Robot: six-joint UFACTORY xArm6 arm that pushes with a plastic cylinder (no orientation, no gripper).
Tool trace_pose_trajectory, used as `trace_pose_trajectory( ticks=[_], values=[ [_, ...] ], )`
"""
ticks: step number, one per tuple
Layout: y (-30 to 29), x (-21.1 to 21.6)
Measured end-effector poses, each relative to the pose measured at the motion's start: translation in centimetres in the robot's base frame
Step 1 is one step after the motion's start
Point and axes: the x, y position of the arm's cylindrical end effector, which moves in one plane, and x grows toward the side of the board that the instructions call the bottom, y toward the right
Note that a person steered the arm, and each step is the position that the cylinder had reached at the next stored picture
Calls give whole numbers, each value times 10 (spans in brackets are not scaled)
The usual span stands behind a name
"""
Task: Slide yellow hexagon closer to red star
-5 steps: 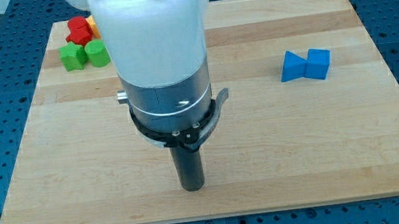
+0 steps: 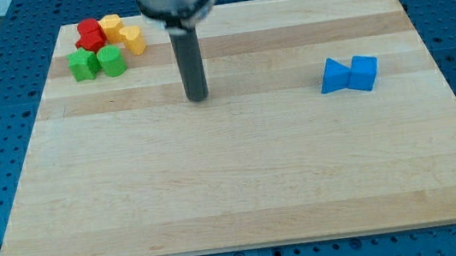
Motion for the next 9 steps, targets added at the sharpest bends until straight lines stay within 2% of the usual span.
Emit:
trace_pose_trajectory(
  ticks=[1, 2, 4, 5, 9],
  values=[
    [-8, -61],
    [-8, -64],
    [-21, -153],
    [-29, -178],
    [-59, -179]
  ],
)
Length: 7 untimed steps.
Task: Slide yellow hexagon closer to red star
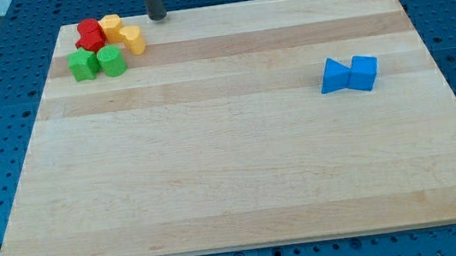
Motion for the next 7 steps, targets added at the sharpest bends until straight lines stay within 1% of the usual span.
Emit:
trace_pose_trajectory(
  ticks=[1, 2, 3, 7],
  values=[
    [0, 0],
    [-18, 1],
    [-70, 1],
    [-71, 1]
  ],
)
